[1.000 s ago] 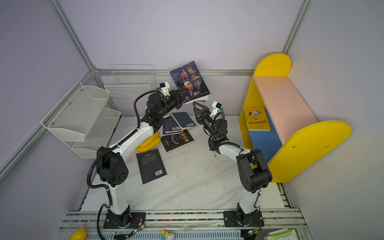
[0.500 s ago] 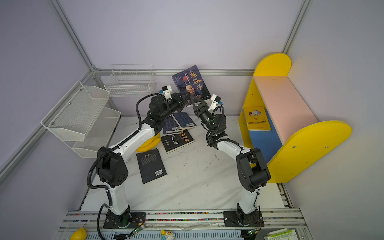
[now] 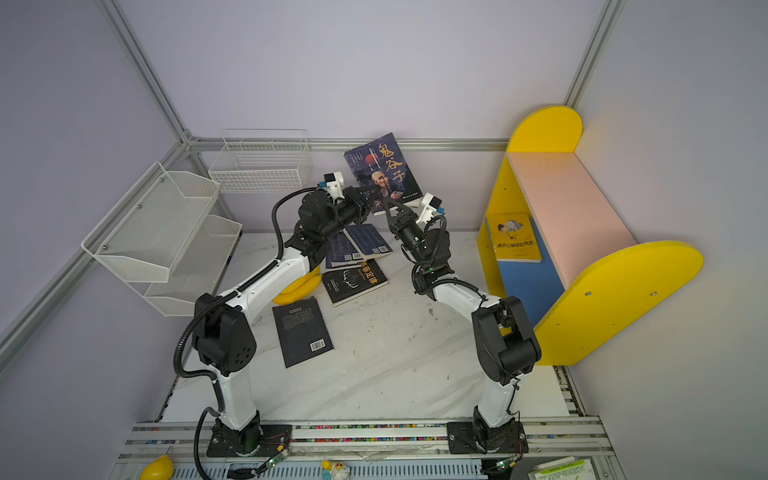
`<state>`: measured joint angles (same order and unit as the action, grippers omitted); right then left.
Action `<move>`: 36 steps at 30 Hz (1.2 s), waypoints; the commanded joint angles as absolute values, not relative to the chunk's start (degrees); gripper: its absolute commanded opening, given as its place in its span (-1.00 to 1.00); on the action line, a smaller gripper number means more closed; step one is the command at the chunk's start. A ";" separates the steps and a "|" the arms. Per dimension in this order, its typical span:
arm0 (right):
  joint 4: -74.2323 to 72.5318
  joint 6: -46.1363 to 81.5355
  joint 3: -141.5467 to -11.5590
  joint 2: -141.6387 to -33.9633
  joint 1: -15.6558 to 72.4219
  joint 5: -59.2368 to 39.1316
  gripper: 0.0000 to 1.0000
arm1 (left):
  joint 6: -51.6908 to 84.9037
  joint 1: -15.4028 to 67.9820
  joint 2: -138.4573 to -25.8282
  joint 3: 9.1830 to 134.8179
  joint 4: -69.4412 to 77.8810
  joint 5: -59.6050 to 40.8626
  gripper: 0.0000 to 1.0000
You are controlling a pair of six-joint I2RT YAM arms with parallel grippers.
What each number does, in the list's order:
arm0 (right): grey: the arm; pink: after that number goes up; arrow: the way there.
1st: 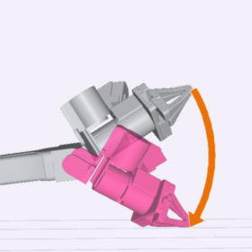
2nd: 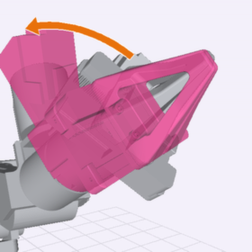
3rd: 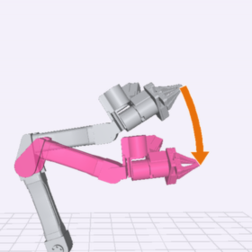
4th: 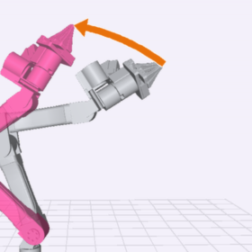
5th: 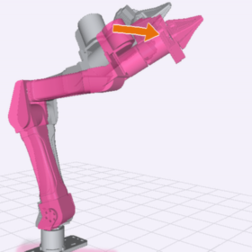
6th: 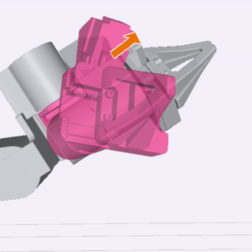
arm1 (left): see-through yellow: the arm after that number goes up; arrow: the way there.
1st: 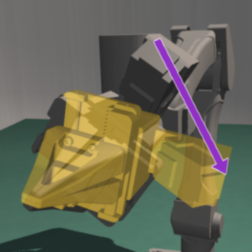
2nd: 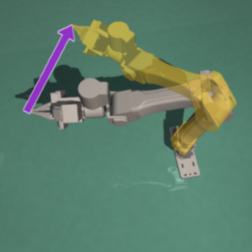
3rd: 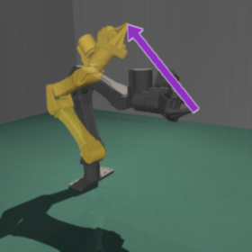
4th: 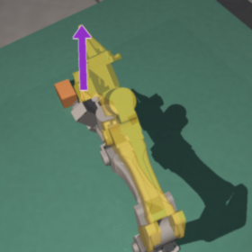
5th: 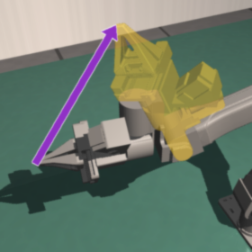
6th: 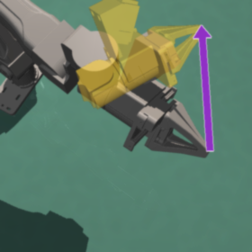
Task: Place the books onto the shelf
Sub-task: 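Pass the purple book from the left gripper to the right gripper, then carry the purple book to the shelf with the right gripper while the left gripper withdraws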
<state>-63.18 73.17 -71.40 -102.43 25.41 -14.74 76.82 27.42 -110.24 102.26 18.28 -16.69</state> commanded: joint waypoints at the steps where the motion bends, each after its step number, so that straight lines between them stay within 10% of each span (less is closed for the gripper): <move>1: -60.64 72.89 -74.19 -101.33 25.61 -12.19 -0.83 | 74.34 27.70 -105.18 100.99 24.42 -17.40 -0.56; 6: -41.93 65.02 -79.65 -97.31 23.14 -8.91 -0.94 | 66.84 25.78 -101.38 99.09 18.54 -16.89 0.24; 10: -36.04 63.00 -77.80 -92.63 18.80 -8.09 -0.94 | 61.70 22.29 -95.32 93.10 13.23 -14.72 0.50; 36: 0.48 56.34 -103.44 -88.42 0.00 -14.08 -0.88 | 58.81 20.48 -93.02 83.35 13.81 -18.47 0.60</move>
<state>1.34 57.08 -103.59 -91.77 0.25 -13.56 57.98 20.43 -92.07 83.74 10.09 -15.90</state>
